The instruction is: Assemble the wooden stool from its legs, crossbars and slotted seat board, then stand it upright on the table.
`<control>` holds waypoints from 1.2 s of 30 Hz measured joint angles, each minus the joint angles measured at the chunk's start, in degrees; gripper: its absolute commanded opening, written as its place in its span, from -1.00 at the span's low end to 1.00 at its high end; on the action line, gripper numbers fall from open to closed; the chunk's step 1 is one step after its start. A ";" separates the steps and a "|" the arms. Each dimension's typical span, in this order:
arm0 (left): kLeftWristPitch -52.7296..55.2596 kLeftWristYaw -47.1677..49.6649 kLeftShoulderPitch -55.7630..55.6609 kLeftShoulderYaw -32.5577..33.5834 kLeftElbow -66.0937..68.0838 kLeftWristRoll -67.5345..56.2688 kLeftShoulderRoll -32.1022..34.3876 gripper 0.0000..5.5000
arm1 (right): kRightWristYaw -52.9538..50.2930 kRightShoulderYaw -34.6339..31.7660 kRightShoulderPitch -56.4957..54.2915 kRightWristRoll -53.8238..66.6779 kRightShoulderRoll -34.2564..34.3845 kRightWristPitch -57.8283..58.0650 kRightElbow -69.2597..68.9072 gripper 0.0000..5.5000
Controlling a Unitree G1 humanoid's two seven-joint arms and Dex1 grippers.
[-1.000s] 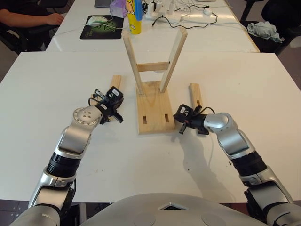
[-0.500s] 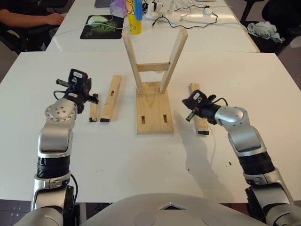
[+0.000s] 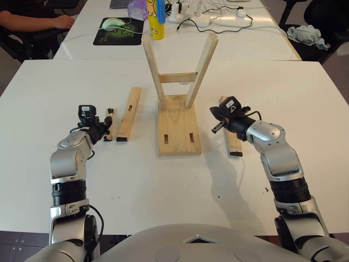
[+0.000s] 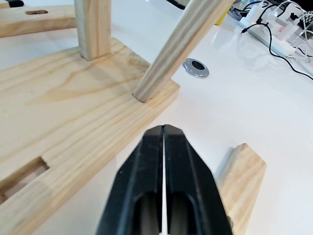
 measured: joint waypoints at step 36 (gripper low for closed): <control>-34.76 3.47 4.56 -3.67 -9.99 4.63 -1.30 -0.52 | 2.93 -17.47 2.73 40.49 11.57 26.13 -16.19 -1.00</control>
